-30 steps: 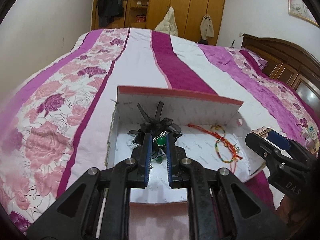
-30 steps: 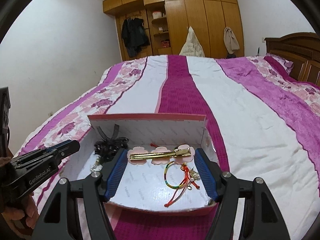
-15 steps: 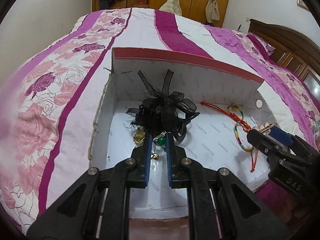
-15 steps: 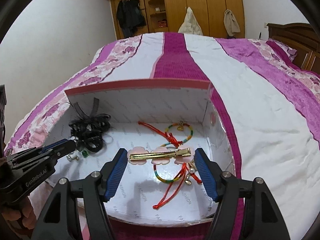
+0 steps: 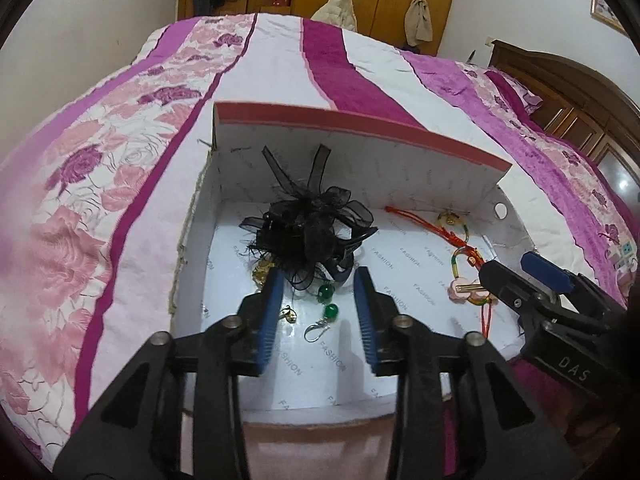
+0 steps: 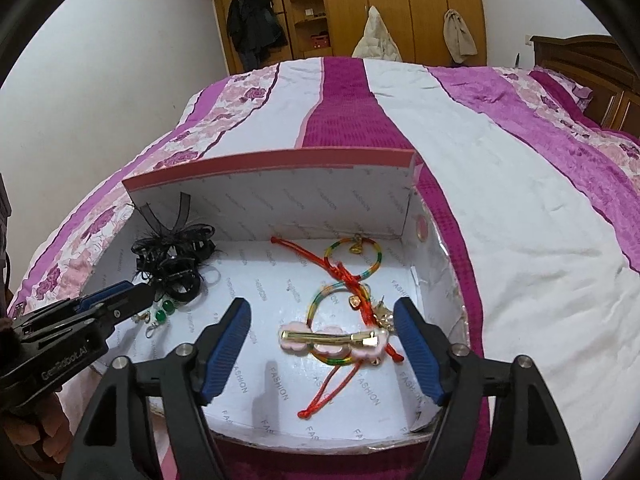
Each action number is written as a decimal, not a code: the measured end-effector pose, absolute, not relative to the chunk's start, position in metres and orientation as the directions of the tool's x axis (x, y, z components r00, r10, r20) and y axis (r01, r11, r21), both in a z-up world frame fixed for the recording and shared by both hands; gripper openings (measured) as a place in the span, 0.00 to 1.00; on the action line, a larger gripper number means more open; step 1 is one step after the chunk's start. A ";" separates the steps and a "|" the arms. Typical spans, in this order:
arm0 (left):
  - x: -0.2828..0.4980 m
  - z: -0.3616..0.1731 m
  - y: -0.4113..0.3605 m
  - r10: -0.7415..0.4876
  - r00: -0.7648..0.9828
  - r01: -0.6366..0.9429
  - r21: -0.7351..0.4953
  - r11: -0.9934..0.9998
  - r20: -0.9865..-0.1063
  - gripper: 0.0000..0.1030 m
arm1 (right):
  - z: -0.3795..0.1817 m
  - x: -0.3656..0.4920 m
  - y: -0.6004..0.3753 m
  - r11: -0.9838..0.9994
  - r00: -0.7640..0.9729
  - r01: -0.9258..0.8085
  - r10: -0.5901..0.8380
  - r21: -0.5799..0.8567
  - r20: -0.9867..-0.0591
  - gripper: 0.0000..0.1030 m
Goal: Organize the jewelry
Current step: 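Withdraw both tools from the shoebox toward the remaining jewelry, then grasp the green bead bracelet with the left tool while the right tool grasps the small gold ring, then carry the bead bracelet and gold ring into the shoebox and open both tools, then withdraw both tools from the shoebox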
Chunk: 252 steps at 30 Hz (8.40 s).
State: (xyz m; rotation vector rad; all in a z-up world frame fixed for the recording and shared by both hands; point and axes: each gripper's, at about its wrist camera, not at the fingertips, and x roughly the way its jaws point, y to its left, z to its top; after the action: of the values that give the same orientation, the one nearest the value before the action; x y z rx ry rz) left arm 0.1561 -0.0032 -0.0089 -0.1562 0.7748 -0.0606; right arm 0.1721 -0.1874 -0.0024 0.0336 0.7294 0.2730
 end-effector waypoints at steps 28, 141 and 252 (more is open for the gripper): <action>0.070 0.032 -0.004 -0.144 0.714 0.046 -0.160 0.986 -0.686 0.32 | 0.058 0.065 -0.203 0.954 0.746 -0.260 0.297 0.150 -0.596 0.75; 0.009 0.039 -0.016 -0.158 0.770 0.075 -0.158 0.985 -0.618 0.18 | 0.020 -0.014 -0.203 0.878 0.586 -0.354 0.477 0.323 -0.655 0.17; 0.032 0.040 -0.011 -0.042 0.803 -0.048 -0.134 0.990 -0.595 0.63 | 0.055 0.024 -0.225 0.966 0.812 -0.189 0.254 0.176 -0.525 0.73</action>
State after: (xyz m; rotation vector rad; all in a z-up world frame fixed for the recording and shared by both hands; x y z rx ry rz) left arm 0.0324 -0.0106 0.0404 -0.1455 0.6398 0.0035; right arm 0.0237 -0.2250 0.0551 0.1178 0.5764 0.2370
